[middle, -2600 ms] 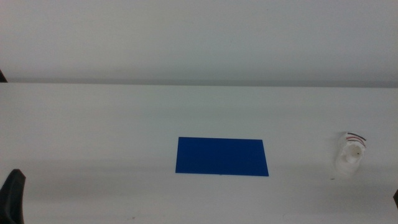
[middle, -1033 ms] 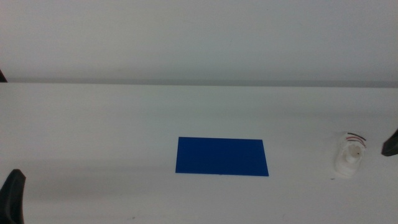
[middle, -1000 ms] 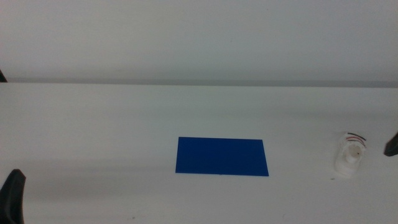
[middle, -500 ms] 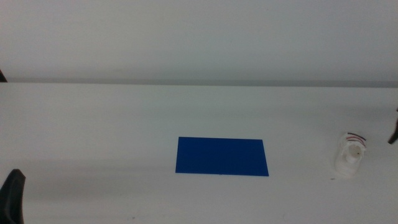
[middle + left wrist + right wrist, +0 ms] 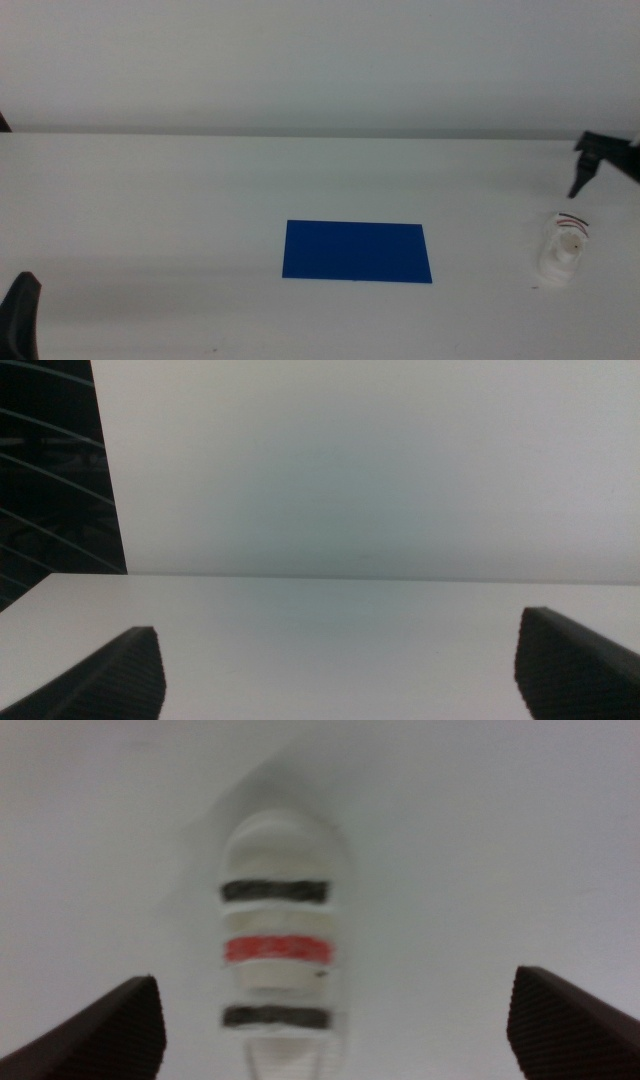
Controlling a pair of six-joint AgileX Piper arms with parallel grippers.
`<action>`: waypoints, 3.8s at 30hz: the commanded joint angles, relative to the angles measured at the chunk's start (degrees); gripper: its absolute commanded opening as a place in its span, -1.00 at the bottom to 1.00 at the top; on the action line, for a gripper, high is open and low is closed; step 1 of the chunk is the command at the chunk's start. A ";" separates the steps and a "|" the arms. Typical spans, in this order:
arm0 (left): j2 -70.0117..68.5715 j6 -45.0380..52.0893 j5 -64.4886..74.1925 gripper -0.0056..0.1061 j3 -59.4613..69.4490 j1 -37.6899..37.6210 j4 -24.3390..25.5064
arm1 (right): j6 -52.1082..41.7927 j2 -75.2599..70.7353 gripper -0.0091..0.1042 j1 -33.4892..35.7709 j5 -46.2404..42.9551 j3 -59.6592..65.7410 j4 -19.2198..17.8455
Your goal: Use one arm to grab the shoe from the table and place it on the mat.
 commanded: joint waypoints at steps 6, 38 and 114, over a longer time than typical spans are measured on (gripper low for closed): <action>-2.35 -0.36 -0.89 0.78 2.44 0.23 -0.12 | 2.68 3.23 0.75 3.51 1.74 -0.58 -0.39; -2.35 -0.36 -0.89 0.78 2.44 0.23 -0.12 | 8.76 4.28 -0.75 12.42 3.76 -6.24 -0.32; -2.35 -0.36 -1.12 0.78 2.44 0.23 -0.12 | -77.68 21.21 -0.88 42.79 8.05 -24.93 4.08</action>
